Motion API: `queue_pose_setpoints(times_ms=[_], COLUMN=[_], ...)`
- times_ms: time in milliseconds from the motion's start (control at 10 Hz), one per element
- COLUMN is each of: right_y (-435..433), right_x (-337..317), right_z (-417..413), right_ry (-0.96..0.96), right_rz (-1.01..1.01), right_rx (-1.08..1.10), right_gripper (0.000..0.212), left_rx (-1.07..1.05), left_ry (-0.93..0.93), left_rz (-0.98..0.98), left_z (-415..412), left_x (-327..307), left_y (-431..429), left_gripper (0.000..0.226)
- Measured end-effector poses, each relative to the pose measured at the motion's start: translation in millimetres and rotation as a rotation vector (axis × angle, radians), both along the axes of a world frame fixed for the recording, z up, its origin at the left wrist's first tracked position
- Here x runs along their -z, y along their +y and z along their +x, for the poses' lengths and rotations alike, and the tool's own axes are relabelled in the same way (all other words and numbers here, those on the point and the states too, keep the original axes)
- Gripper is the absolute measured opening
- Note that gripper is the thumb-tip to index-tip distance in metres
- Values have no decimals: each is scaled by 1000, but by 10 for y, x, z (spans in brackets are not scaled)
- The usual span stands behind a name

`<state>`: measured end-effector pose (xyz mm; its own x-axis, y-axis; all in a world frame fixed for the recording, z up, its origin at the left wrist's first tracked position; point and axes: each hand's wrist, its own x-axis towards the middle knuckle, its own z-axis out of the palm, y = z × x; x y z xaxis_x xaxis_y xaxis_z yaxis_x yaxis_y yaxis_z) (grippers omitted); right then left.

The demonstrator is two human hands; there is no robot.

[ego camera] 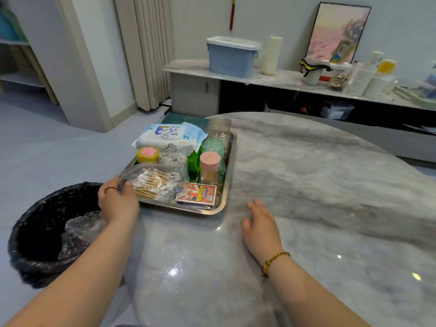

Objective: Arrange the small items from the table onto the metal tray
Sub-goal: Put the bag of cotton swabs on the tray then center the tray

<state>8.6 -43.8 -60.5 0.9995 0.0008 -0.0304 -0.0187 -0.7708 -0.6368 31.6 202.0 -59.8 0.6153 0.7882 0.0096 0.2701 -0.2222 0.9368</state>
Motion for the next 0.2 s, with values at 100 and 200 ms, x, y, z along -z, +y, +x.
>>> queue_pose_setpoints(times_ms=[100, 200], right_y=[-363, -667], right_x=[-102, -176], right_z=[-145, -296], right_ry=[-18, -56], right_rz=[-36, -89], right_rx=[22, 40], right_gripper=[37, 32], left_rx=[160, 418], left_ry=[-92, -132], left_rz=[137, 243], left_z=[-34, -129], left_x=[-226, -413], left_y=[-359, -890], left_gripper=[33, 28])
